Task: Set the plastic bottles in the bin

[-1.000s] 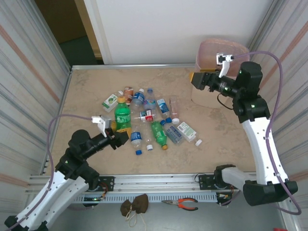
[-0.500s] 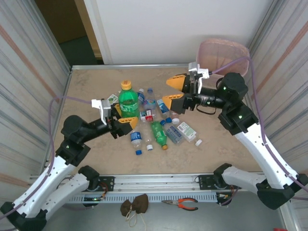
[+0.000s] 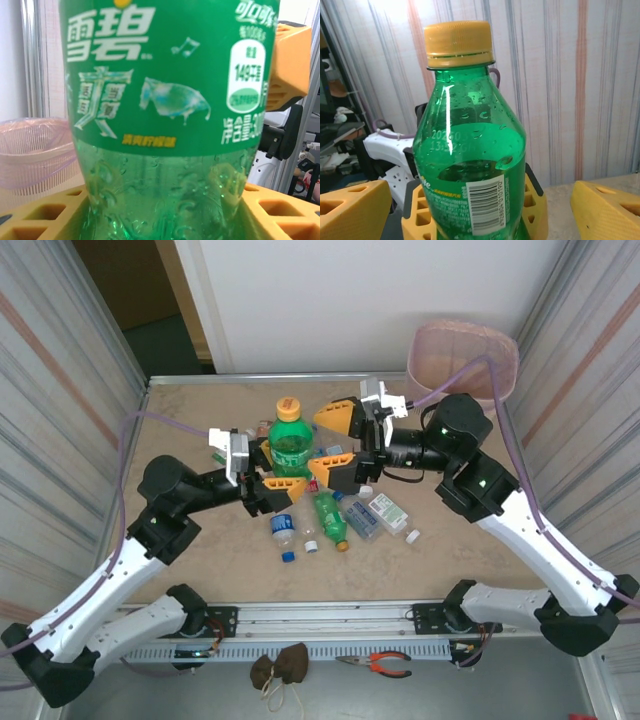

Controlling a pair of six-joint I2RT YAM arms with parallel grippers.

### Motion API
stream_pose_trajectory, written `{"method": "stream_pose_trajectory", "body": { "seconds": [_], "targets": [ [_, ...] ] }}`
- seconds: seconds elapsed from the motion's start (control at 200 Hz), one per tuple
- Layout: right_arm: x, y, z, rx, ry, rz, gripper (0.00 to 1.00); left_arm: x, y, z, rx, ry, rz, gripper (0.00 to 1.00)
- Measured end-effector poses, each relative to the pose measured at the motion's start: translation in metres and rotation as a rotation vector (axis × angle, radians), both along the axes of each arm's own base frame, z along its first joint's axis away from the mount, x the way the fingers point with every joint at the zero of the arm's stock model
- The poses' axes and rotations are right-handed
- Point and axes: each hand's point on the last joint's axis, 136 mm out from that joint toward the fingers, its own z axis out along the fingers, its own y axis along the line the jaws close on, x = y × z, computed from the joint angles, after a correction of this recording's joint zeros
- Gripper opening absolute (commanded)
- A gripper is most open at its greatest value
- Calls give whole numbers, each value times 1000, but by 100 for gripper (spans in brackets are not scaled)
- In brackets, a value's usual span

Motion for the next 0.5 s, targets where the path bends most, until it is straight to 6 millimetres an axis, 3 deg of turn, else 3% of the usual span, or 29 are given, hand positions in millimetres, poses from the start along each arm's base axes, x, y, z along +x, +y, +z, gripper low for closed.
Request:
{"method": "stream_pose_trajectory", "body": {
  "seconds": [0.501],
  "targets": [
    [-16,27,0,-14,-55,80,75,-6,-2,-1,11,-20,-30,43]
  ]
}}
